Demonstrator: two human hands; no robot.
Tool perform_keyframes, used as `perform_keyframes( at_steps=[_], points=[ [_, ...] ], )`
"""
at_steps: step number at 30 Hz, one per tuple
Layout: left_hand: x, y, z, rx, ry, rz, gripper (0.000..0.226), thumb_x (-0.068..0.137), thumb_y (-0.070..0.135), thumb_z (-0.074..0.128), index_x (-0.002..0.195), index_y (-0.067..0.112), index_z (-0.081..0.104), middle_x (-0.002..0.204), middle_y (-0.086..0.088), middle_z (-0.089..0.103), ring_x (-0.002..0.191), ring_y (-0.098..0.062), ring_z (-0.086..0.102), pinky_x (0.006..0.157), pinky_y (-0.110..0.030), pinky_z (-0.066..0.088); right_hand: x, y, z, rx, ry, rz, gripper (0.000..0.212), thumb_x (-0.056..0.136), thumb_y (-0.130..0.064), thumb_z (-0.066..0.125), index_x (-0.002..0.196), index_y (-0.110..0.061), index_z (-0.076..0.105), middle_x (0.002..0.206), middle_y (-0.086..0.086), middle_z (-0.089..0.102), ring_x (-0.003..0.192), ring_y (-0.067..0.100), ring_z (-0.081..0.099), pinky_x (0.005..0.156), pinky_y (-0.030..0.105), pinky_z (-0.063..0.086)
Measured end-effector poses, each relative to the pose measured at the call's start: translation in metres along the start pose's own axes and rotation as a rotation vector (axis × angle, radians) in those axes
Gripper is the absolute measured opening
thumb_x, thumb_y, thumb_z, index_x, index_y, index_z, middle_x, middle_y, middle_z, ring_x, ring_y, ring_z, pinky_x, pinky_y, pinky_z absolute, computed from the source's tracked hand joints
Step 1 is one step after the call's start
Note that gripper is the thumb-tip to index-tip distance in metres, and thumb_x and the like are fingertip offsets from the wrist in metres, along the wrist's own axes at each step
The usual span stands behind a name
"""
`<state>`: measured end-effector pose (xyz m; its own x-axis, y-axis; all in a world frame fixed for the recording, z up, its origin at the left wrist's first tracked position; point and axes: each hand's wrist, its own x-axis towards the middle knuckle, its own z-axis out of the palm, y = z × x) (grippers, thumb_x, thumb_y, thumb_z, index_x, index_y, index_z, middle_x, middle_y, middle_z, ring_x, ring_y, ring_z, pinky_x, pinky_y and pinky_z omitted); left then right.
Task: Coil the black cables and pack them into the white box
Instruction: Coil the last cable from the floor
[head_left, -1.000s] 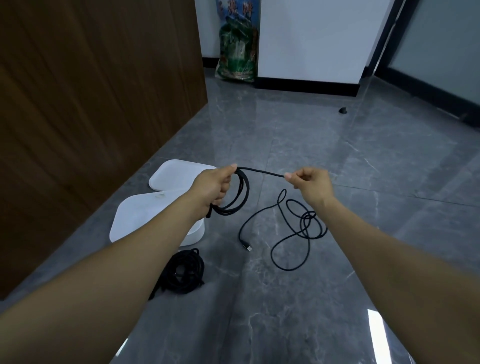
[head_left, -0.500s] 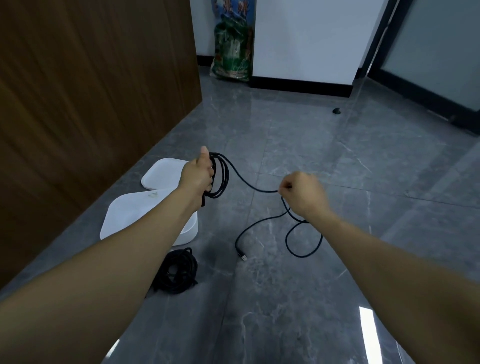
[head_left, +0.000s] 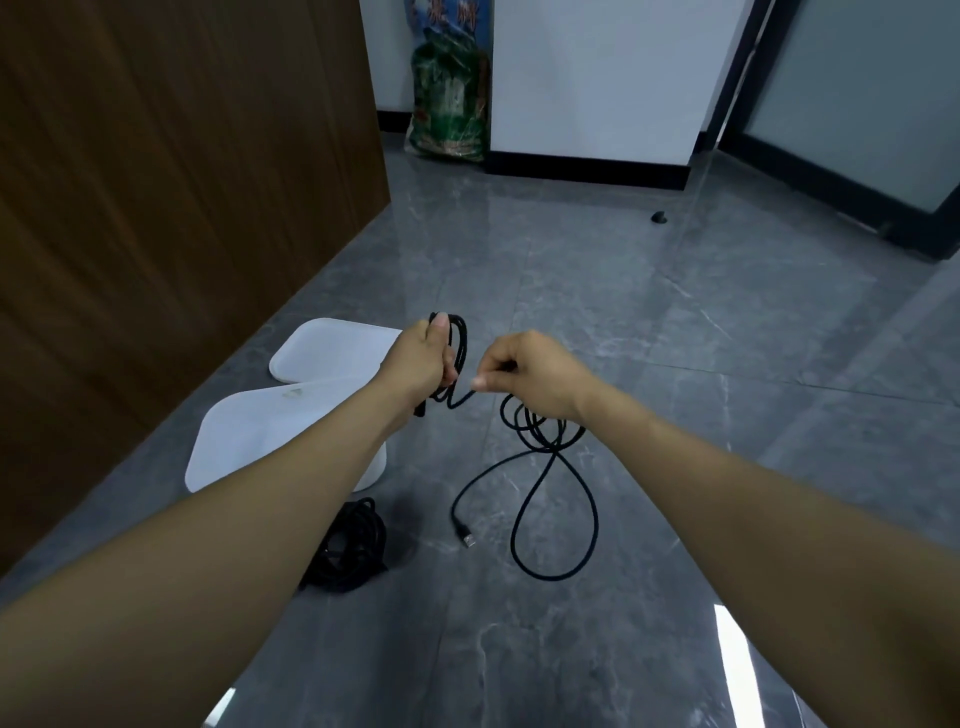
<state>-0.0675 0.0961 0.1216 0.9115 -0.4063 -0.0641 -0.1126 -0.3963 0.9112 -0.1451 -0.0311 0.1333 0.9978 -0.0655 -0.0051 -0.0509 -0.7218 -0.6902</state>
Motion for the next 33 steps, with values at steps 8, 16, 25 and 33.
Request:
perform_keyframes(
  at_steps=[8, 16, 25, 33],
  points=[
    [-0.010, 0.004, 0.003, -0.132, -0.250, -0.017, 0.038, 0.104, 0.031, 0.027, 0.077, 0.014, 0.047, 0.063, -0.001, 0.047, 0.048, -0.008, 0.045, 0.054, -0.021, 0.043, 0.008, -0.011, -0.004, 0.290, 0.159, 0.064, 0.017, 0.079, -0.019, 0.074, 0.072, -0.007, 0.065, 0.064, -0.004, 0.059, 0.064, 0.005, 0.054, 0.064, 0.013, 0.042],
    [-0.013, 0.006, -0.009, -0.099, -0.459, -0.116, 0.035, 0.102, 0.035, 0.036, 0.072, 0.018, 0.046, 0.048, 0.009, 0.030, 0.041, -0.005, 0.023, 0.042, -0.017, 0.026, 0.005, 0.006, -0.004, 0.270, 0.136, 0.114, 0.018, 0.074, -0.018, 0.078, 0.068, -0.011, 0.063, 0.058, -0.003, 0.052, 0.046, -0.003, 0.043, 0.051, 0.008, 0.035],
    [-0.015, 0.013, -0.014, -0.255, -0.334, -0.164, 0.031, 0.093, 0.026, 0.057, 0.065, 0.019, 0.048, 0.046, 0.010, 0.040, 0.038, -0.002, 0.027, 0.040, -0.015, 0.021, -0.011, 0.025, -0.009, 0.031, 0.013, 0.205, 0.025, 0.076, -0.020, 0.077, 0.094, -0.004, 0.070, 0.097, -0.001, 0.056, 0.092, 0.011, 0.048, 0.081, 0.024, 0.038],
    [-0.006, 0.013, -0.015, -0.237, -0.191, -0.148, 0.024, 0.094, 0.027, 0.057, 0.075, 0.016, 0.046, 0.055, 0.005, 0.032, 0.037, -0.004, 0.026, 0.037, -0.016, 0.020, -0.012, 0.032, -0.017, 0.129, 0.135, 0.267, 0.016, 0.079, -0.006, 0.074, 0.082, -0.013, 0.060, 0.081, 0.004, 0.060, 0.073, 0.017, 0.056, 0.062, 0.022, 0.047]
  ],
)
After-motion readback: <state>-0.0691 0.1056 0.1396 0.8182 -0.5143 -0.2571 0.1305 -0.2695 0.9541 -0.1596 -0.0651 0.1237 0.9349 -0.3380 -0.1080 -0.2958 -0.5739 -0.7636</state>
